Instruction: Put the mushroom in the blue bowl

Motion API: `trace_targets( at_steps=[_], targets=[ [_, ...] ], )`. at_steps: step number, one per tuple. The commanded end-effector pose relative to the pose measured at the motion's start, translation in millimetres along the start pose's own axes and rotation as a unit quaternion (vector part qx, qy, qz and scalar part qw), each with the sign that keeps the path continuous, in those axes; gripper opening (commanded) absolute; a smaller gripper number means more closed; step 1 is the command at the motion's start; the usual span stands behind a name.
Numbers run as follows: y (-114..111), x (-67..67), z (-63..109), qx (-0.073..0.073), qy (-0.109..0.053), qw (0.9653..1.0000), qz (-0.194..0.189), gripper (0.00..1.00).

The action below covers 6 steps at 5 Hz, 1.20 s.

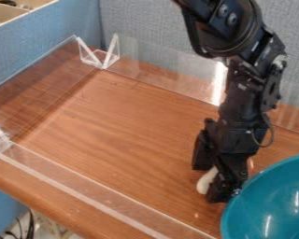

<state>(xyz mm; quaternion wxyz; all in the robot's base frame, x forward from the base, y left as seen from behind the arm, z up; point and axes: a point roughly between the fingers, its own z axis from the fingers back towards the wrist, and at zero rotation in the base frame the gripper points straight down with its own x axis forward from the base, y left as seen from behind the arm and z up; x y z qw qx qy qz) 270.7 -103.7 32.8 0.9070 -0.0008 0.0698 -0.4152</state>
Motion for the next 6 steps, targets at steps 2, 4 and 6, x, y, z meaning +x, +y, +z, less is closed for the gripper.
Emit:
trace_targets(
  at_steps=[2, 4, 6],
  targets=[
    [4.8, -0.1, 8.7, 0.008, -0.017, 0.9998, 0.004, 0.0],
    [7.6, -5.2, 13.3, 0.004, -0.014, 0.9994, 0.031, 0.0],
    [10.9, -8.1, 15.7, -0.001, -0.015, 0.9983, 0.057, 0.0]
  ],
)
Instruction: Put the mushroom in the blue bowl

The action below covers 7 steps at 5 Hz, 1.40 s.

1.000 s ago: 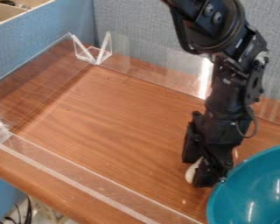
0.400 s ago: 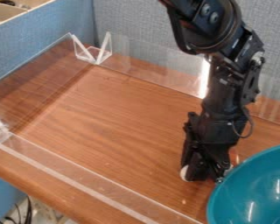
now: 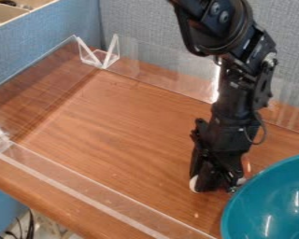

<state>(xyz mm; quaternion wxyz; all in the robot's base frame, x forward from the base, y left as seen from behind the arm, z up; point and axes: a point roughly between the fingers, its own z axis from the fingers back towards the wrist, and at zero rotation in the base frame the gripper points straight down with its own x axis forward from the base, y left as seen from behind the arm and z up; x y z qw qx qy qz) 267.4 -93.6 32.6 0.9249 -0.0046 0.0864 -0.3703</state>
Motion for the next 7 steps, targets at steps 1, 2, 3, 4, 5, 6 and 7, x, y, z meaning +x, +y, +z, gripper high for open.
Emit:
trace_targets(
  at_steps=[1, 2, 3, 4, 5, 6, 7],
  targets=[
    [8.3, 0.4, 20.4, 0.008, -0.029, 0.9993, 0.023, 0.0],
    [10.8, -0.7, 26.2, 0.005, -0.032, 0.9987, 0.04, 0.0],
    [13.5, -1.4, 34.2, 0.005, -0.035, 0.9976, 0.06, 0.0],
    [14.8, -1.6, 40.1, 0.004, -0.038, 0.9967, 0.072, 0.0],
    [13.4, -1.5, 44.3, 0.001, -0.041, 0.9961, 0.078, 0.0],
    [11.8, -1.2, 48.6, -0.002, -0.045, 0.9955, 0.083, 0.0],
    [10.1, -1.0, 51.7, -0.005, -0.049, 0.995, 0.086, 0.0]
  ],
)
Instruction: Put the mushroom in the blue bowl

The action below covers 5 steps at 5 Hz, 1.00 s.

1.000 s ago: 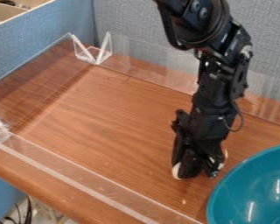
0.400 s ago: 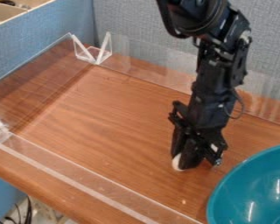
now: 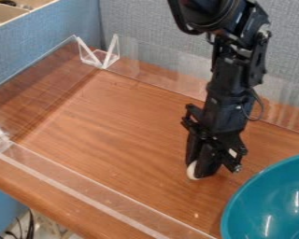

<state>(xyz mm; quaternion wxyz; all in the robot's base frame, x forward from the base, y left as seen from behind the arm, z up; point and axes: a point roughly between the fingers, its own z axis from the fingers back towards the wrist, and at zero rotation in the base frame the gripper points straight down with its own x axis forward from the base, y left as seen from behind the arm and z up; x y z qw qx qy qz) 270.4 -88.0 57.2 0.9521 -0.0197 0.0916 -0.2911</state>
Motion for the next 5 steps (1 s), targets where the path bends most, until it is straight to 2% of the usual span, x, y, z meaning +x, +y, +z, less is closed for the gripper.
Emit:
trace_targets(
  at_steps=[1, 5],
  targets=[
    [2.3, 5.6, 29.8, 0.011, -0.051, 0.9986, 0.005, 0.0],
    [-0.4, 7.1, 29.0, 0.003, -0.06, 0.9982, 0.005, 0.0]
  ],
)
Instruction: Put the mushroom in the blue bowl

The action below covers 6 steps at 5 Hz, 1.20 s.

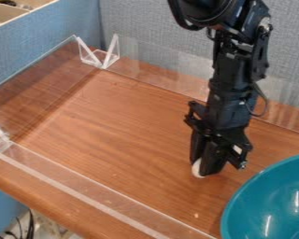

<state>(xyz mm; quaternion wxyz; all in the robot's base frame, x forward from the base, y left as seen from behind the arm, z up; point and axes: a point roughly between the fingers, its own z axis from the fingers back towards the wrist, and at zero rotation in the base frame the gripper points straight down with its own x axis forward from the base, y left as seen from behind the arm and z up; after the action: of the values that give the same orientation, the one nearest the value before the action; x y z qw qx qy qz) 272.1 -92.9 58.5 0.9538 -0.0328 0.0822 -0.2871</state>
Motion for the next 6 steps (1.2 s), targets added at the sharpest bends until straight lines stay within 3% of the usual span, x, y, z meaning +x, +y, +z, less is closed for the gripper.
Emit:
trace_targets(
  at_steps=[1, 5, 6],
  targets=[
    [1.7, 4.2, 26.7, 0.011, -0.049, 0.9987, 0.002, 0.0],
    [-2.0, 6.9, 23.8, 0.004, -0.057, 0.9984, -0.002, 0.0],
    [-14.3, 9.5, 34.1, 0.008, -0.07, 0.9974, -0.016, 0.0]
  ],
)
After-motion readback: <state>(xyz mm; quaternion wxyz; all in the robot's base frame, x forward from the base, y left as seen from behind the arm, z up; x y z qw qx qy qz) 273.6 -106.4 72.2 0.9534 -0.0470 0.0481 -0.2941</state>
